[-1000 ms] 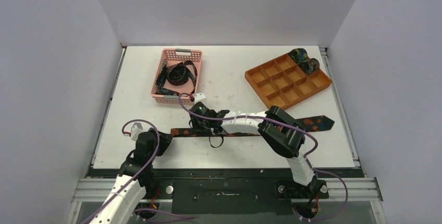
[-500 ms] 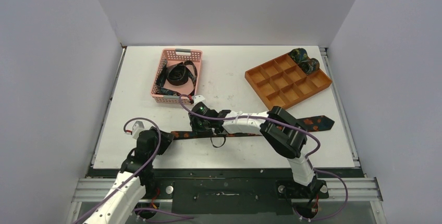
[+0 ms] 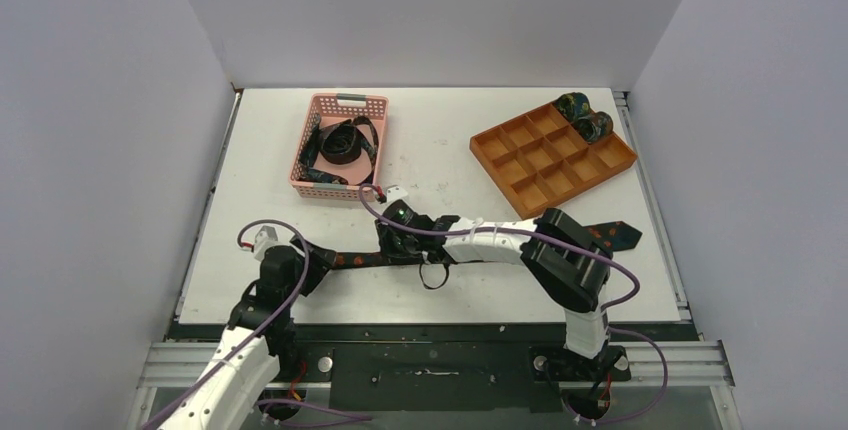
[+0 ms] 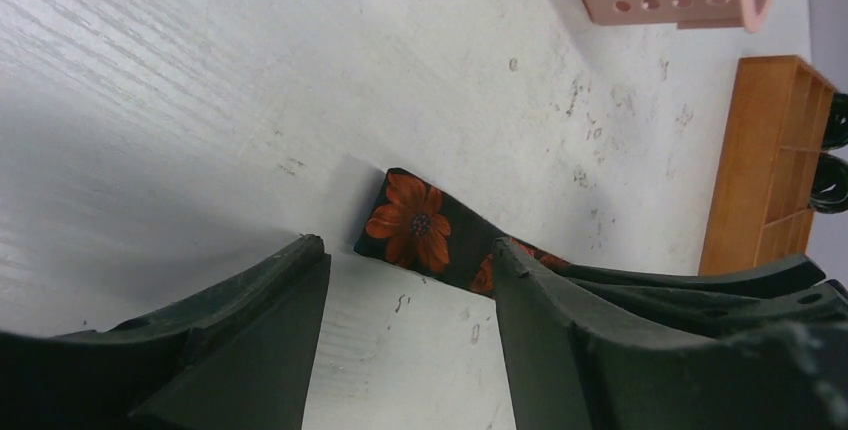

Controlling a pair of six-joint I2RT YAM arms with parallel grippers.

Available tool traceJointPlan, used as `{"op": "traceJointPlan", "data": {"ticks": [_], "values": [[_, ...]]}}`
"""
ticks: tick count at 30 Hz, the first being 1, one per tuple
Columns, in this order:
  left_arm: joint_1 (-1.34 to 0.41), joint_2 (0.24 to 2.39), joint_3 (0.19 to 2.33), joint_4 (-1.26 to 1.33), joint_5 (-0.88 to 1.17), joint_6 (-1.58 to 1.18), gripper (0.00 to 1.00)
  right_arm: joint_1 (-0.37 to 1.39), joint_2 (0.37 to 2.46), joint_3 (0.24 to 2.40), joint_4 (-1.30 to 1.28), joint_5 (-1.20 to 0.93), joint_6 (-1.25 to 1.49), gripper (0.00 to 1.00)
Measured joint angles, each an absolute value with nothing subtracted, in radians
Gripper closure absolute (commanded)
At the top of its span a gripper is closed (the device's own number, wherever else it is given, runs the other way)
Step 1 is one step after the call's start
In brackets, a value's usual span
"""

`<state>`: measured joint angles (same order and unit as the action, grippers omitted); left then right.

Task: Roll the ties
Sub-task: Roll the tie at the center of the board.

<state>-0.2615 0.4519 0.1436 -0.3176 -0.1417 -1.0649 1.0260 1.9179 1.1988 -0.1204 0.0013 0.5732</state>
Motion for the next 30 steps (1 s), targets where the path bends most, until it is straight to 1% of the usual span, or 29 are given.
{"op": "traceJointPlan", "data": {"ticks": [3, 9, 15, 21, 23, 30], "values": [[-0.260, 0.517, 0.144, -0.288, -0.111, -1.060, 0.41, 1.020, 1.899, 1.160, -0.094, -0.019, 0.604, 0.79], [-0.259, 0.609, 0.146, -0.224, -0.064, -1.058, 0.41, 1.017, 1.900, 1.160, -0.016, -0.045, 0.638, 0.82], [-0.245, 0.610, 0.146, -0.208, -0.059, -1.057, 0.43, 1.036, 1.902, 1.163, 0.021, -0.062, 0.639, 0.85], [-0.232, 0.610, 0.146, -0.205, -0.060, -1.053, 0.45, 1.048, 1.951, 1.190, 0.022, -0.099, 0.632, 0.90], [-0.231, 0.610, 0.146, -0.204, -0.059, -1.050, 0.46, 1.049, 1.970, 1.191, 0.020, -0.105, 0.629, 0.94], [-0.227, 0.607, 0.138, -0.174, -0.050, -1.031, 0.48, 1.049, 1.988, 1.195, 0.027, -0.113, 0.625, 0.95]]}}
